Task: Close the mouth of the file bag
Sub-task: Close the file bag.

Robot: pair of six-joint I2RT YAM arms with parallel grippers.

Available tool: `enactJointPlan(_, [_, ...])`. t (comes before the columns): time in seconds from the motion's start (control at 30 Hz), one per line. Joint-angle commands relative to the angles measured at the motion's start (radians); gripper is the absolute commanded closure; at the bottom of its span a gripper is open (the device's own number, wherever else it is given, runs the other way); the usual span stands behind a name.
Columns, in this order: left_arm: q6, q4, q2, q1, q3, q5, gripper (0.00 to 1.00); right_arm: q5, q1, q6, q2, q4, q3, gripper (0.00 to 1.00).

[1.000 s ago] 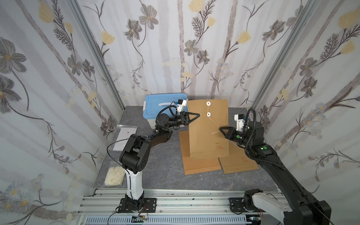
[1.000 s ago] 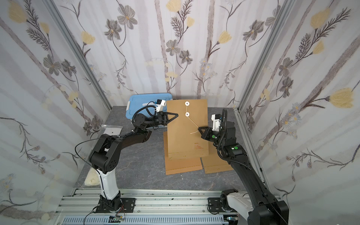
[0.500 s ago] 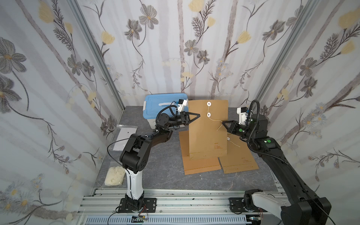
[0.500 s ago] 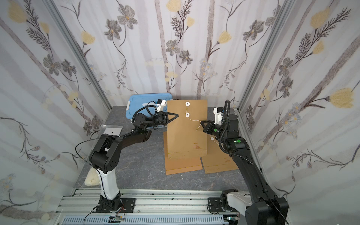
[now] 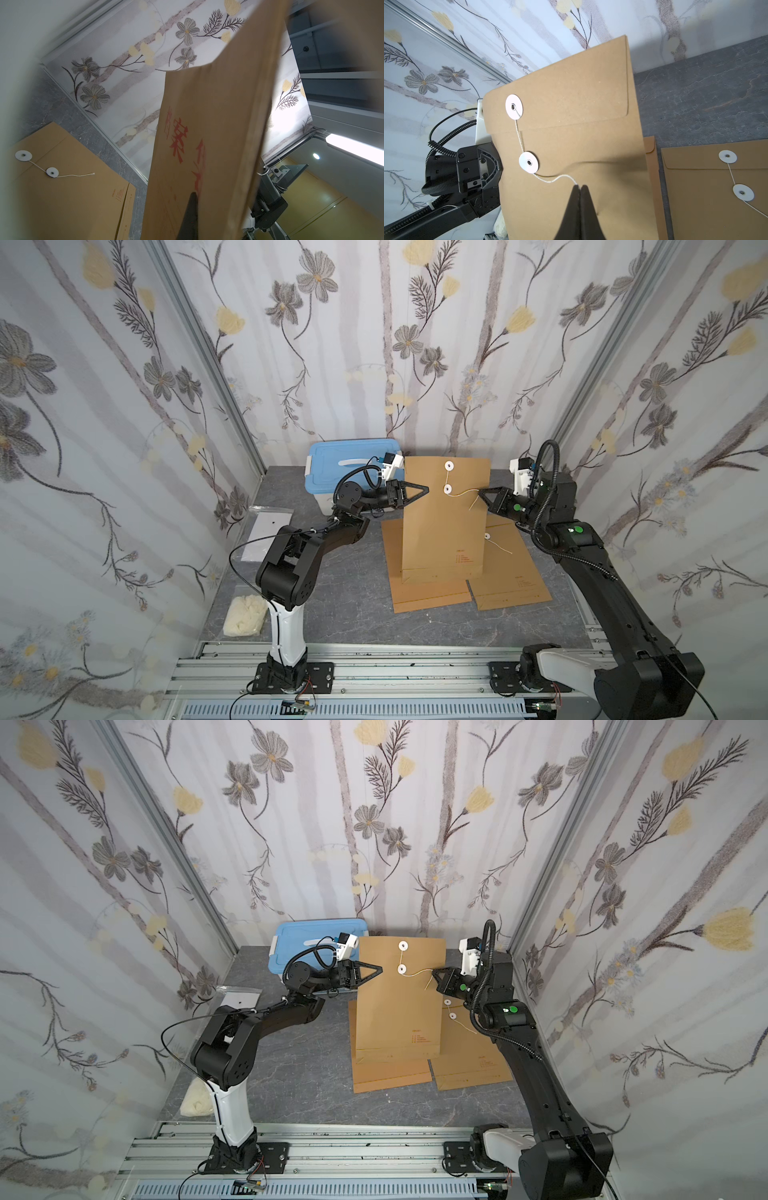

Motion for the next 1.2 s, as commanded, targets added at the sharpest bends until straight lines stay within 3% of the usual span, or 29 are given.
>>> enactJointPlan(0.0, [-0.018, 0.024, -0.011, -0.003, 0.009, 0.031, 1.00, 0.016, -0.005, -0.017, 0.007, 0.009, 0.013, 1.00])
enactJointPlan(0.8, [0.135, -0.155, -0.028, -0.072, 0.045, 0.119, 1.00, 0.070, -0.021, -0.030, 0.004, -0.065, 0.079, 1.00])
enactJointPlan(1.17, [0.387, -0.501, -0.069, -0.123, 0.087, 0.159, 1.00, 0.051, -0.022, -0.016, 0.011, -0.055, 0.093, 1.00])
